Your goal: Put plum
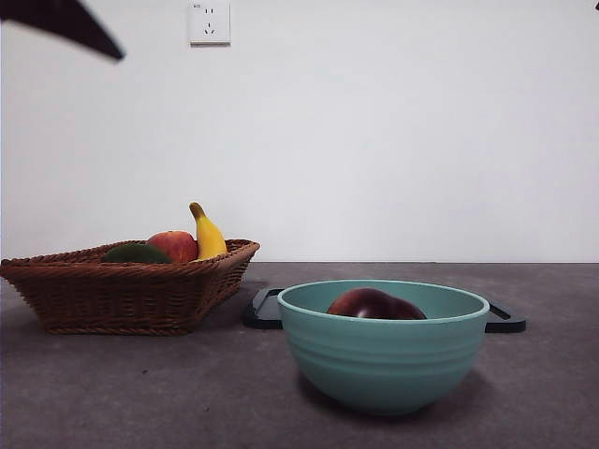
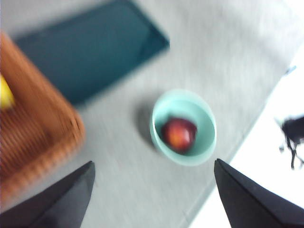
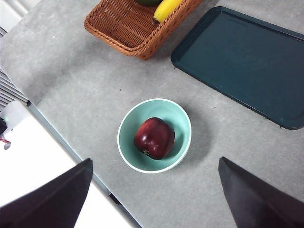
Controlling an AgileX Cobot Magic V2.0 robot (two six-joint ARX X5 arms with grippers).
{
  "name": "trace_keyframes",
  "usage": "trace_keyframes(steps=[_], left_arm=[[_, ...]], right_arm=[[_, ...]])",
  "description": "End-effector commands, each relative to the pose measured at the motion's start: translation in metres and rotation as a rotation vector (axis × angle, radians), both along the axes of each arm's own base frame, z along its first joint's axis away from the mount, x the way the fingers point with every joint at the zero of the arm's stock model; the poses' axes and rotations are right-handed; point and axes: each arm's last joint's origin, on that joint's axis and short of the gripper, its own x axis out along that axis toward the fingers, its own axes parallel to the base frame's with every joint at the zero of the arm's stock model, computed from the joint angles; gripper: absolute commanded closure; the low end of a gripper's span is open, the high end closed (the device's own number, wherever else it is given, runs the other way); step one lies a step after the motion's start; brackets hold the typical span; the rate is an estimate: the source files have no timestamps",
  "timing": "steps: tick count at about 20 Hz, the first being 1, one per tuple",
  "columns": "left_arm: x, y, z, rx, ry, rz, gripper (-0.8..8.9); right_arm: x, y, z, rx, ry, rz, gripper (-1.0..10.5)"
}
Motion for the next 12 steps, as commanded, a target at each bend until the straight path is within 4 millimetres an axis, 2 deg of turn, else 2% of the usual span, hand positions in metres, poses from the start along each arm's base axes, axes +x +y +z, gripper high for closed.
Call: trace_keyframes(steps=[1, 3, 5, 12], left_arm=[[-0.005, 0.001, -0.022, 0.018, 0.060, -0.012, 4.11], [-0.011, 0.002, -0.038, 0.010, 0.106, -0.024, 4.12], [-0.015, 0.003, -0.044, -0.003, 0.132, -0.037, 4.12], [-0.016, 0.003, -0.045, -0.008, 0.140, -0.038, 4.11]], right_arm=[[0.001, 0.001, 0.005, -0.001, -0.031, 0.011, 5.2], [0.001, 0.001, 0.005, 0.000, -0.032, 0.011, 5.2], [0.002, 0.001, 0.005, 0.000, -0.030, 0.010, 5.2], [0.012, 0.005, -0.001, -0.015, 0.021, 0.010, 5.2]])
